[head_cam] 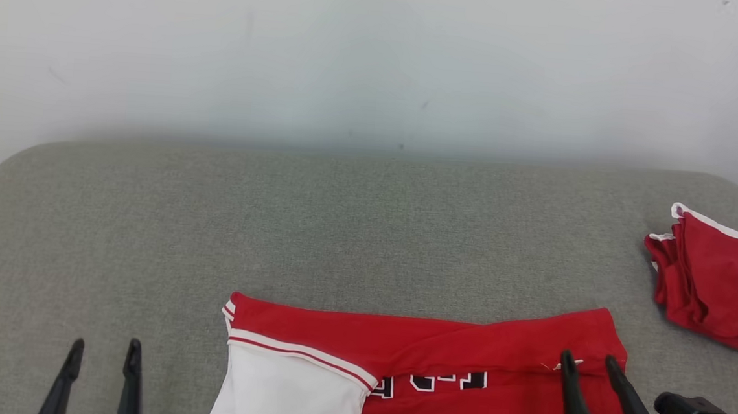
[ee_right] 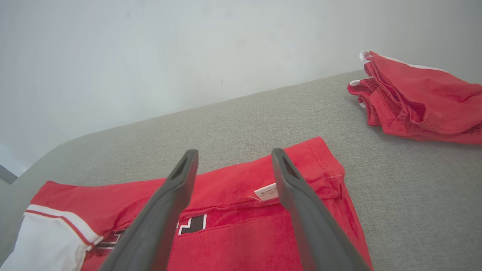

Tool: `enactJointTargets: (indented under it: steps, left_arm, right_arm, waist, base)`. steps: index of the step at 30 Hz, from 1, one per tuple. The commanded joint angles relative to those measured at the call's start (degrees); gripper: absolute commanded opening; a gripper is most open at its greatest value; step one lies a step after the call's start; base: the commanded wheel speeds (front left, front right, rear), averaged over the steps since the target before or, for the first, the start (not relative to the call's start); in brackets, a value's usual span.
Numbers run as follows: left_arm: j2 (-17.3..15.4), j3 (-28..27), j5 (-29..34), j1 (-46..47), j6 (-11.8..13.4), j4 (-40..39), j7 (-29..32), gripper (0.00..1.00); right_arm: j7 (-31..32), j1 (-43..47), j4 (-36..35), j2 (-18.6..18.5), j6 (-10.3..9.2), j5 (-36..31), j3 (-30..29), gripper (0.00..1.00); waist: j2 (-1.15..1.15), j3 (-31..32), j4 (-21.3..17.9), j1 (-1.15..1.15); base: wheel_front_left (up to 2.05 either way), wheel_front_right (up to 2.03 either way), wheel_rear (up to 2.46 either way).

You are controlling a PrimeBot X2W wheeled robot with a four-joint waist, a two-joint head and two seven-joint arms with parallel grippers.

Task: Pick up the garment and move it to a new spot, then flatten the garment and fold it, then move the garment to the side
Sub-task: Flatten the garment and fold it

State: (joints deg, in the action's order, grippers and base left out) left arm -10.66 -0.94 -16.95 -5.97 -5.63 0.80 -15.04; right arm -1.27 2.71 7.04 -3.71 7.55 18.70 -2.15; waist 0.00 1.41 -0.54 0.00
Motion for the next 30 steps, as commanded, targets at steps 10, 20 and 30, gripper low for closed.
enactJointTargets:
  steps: [10,20,30]
  left_arm:
    - [0.59,-0.5,0.73,-0.32,-1.11,6.37,-0.16,1.0]
    - [0.1,-0.17,0.18,0.98,-1.33,5.45,-0.16,1.0]
    - [-0.11,1.42,-0.29,2.59,-1.25,5.46,0.18,1.0]
  right_arm:
    - [3.25,-2.21,3.66,-0.9,-0.12,-4.62,-1.66,1.0]
    - [27.84,-11.52,4.29,-0.15,-0.12,-16.02,-11.92,1.0]
    - [37.02,-16.88,9.88,0.77,-0.12,-20.95,-15.86,1.0]
  waist:
    - [0.0,-0.21,-1.53,0.0]
    - [0.0,-3.14,-1.92,0.0]
    - [0.0,-6.12,0.43,0.0]
  base:
    - [0.0,0.0,0.0]
    - [0.0,0.0,0.0]
    - [0.0,0.0,0.0]
